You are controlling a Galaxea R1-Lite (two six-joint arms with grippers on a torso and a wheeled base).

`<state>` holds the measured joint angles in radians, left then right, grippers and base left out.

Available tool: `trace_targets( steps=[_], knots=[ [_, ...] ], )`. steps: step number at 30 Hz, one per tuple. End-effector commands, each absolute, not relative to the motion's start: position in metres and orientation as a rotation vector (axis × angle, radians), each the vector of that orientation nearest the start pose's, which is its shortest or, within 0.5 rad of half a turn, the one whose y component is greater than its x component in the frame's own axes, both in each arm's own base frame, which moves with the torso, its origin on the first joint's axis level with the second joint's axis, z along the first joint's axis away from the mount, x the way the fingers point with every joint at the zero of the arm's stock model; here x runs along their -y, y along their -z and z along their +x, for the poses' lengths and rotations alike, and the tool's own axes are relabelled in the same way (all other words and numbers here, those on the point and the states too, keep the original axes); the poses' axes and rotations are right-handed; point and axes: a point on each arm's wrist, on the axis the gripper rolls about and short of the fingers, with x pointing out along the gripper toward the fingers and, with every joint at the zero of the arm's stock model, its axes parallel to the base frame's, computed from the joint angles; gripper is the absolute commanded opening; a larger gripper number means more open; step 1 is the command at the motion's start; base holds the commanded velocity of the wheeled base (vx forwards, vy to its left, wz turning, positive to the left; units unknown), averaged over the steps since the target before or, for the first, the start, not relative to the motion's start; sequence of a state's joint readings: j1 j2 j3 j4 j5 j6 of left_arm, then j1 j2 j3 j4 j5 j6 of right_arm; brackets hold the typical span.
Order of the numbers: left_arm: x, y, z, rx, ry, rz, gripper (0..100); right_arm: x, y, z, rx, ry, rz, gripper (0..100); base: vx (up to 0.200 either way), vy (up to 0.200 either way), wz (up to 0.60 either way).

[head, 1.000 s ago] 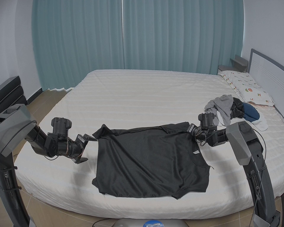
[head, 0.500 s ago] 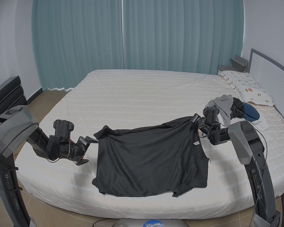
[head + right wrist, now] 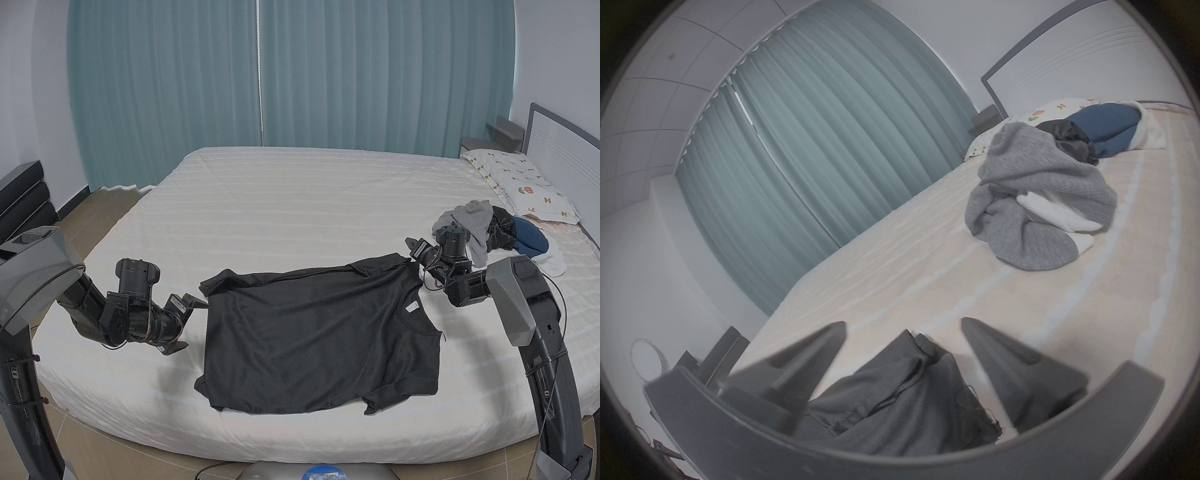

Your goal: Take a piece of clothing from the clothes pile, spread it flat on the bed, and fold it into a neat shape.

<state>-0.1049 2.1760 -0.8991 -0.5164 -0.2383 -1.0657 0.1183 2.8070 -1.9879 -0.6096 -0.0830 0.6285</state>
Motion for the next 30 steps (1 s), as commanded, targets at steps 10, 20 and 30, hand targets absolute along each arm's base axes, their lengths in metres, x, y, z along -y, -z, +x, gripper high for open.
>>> trace_targets(
  steps=[10,20,30],
  knots=[
    [0.048,-0.041,0.324,-0.840,-0.061,-0.982,100,-0.049,-0.051,0.473,-0.372,0.033,0.678,100,0.000,0.000,0.00],
    [0.050,-0.031,0.301,-0.916,-0.074,-0.977,100,-0.063,-0.054,0.394,-0.534,0.013,0.743,100,-0.080,0.000,0.00],
    [0.061,-0.022,0.291,-0.900,-0.028,-0.948,100,-0.068,-0.022,0.352,-0.639,0.008,0.760,100,-0.100,0.000,0.00]
  ],
)
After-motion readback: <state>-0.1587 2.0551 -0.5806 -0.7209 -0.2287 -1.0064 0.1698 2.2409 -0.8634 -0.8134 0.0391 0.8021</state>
